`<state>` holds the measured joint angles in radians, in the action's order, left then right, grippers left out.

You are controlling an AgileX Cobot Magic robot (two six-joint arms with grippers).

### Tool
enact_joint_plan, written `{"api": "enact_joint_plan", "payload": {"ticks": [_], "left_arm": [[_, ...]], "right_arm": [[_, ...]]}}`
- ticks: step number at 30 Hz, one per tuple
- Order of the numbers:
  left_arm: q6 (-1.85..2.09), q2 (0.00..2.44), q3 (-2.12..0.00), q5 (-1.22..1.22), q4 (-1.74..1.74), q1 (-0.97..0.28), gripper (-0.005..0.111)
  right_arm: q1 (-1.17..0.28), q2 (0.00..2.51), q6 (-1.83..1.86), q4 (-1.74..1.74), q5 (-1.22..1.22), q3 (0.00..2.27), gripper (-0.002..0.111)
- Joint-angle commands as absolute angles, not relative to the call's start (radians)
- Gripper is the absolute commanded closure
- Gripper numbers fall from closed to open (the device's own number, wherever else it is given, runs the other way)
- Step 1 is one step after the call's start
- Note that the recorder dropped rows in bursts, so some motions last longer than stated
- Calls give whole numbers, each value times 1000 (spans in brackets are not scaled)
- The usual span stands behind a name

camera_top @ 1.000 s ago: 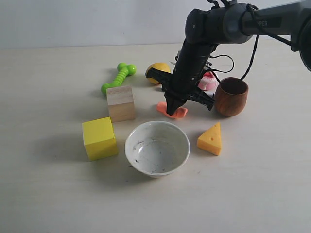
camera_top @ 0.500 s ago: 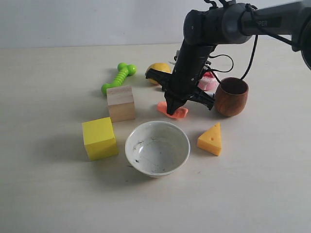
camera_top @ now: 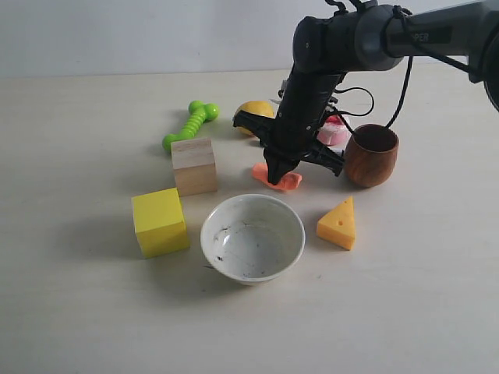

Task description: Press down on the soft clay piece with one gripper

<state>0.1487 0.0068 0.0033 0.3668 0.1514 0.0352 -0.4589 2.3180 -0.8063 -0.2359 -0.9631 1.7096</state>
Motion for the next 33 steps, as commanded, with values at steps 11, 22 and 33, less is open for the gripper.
{"api": "enact_joint_plan", "payload": {"ticks": [11,22,33], "left_arm": [[147,0,0,358,157,30,107],[147,0,0,358,157,30,107],[147,0,0,358,157,30,107]], "right_arm": [[-465,2280,-801,-198,-939,1694,108],[-465,2251,-786,-181,-928,1693,108],[-465,2287,-774,-206,-940,1694,108]]}}
